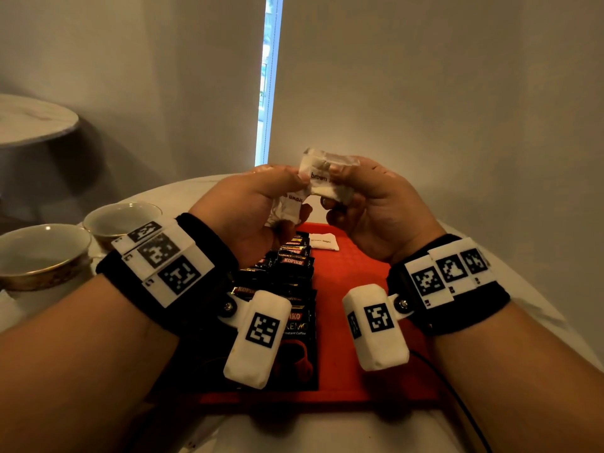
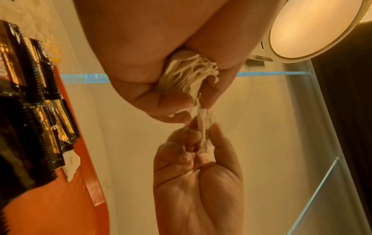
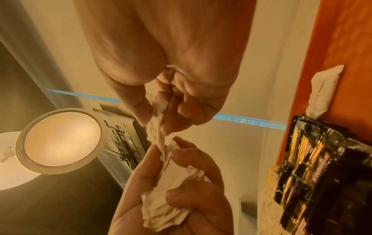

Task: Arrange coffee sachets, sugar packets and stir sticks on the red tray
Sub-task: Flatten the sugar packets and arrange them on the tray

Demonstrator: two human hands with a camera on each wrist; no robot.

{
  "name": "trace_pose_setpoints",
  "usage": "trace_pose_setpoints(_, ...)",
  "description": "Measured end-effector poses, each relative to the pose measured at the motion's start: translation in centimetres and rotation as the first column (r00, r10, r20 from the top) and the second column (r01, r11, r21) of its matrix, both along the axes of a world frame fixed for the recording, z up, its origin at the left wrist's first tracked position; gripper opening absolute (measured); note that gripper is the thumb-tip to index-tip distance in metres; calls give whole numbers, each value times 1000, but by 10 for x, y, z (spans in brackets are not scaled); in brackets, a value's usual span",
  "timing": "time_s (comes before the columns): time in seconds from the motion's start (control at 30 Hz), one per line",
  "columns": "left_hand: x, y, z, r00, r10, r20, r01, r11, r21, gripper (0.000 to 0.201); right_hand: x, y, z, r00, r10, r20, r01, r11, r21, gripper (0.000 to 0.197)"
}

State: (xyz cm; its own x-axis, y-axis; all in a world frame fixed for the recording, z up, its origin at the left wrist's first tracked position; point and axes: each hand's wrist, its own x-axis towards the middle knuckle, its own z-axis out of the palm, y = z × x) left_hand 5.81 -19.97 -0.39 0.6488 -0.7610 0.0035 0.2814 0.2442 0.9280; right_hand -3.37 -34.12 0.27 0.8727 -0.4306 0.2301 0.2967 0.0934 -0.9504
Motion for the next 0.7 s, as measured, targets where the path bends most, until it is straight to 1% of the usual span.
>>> trace_pose_setpoints(0.1, 2, 0, -1, 1000, 9, -11, -9, 1000, 3, 17, 0, -1, 0, 998, -68, -15, 68, 998, -13, 34)
trace_pose_setpoints(0.2, 1, 0, 0, 999, 17, -29, -17, 1000, 4, 36, 0, 0, 2, 996, -89, -26, 88, 996, -16, 43)
trace_pose_setpoints(0.23, 1, 0, 0, 999, 23, -27, -22, 1000, 6, 40, 1, 0, 1, 996, -84, -30, 83, 996, -24, 46)
trace_pose_setpoints(0.3, 1, 0, 1, 999, 32, -27, -32, 999, 6, 33, 1, 0, 2, 997, -63, -35, 62, 998, -32, 46)
trace_pose_setpoints(0.4, 3, -1, 1, 998, 40, -48, -40, 999, 12, 25, 1, 0, 1, 998, -45, -37, 45, 999, -9, 39)
trace_pose_setpoints(0.47, 3, -1, 1, 997, 30, -72, -29, 999, 12, 25, 1, -2, 3, 999, -27, -30, 27, 999, 18, 25)
trace_pose_setpoints(0.5, 3, -1, 2, 996, 22, -92, -22, 1000, 4, 22, 1, -5, 5, 999, -25, -20, 26, 999, 32, 16)
trace_pose_setpoints(0.53, 3, 0, 3, 994, 13, -113, -15, 1000, -10, 17, 2, -9, 7, 999, -39, -5, 39, 998, 51, 11)
trace_pose_setpoints(0.6, 3, 1, 5, 989, 11, -148, -18, 999, -46, 12, 3, -26, 6, 992, -127, 19, 125, 987, 98, 12)
trace_pose_setpoints(0.63, 2, 1, 6, 987, 18, -162, -28, 998, -61, 12, 4, -38, 2, 980, -196, 16, 193, 975, 113, 13)
trace_pose_setpoints(0.7, 2, 2, 7, 983, 38, -181, -54, 995, -84, 12, 6, -64, -14, 941, -332, -62, 337, 934, 115, 13)
